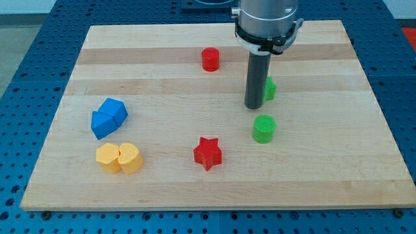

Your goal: Nudge the green star little bit

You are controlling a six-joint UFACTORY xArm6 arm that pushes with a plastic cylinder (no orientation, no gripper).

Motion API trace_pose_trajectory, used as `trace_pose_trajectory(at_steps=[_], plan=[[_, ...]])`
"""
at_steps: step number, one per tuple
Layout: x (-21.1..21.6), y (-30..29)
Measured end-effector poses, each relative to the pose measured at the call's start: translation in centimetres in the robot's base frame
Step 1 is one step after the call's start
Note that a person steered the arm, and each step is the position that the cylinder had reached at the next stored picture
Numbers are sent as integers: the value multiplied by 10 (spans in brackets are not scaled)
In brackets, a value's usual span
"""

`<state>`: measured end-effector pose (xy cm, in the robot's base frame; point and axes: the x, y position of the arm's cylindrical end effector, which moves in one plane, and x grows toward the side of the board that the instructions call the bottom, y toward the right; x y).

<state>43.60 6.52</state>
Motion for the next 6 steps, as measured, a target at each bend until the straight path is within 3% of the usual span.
trace_pose_trajectory(at_steps=[2,3,6], plan=[[-18,-39],[-33,-38],[-24,-4]])
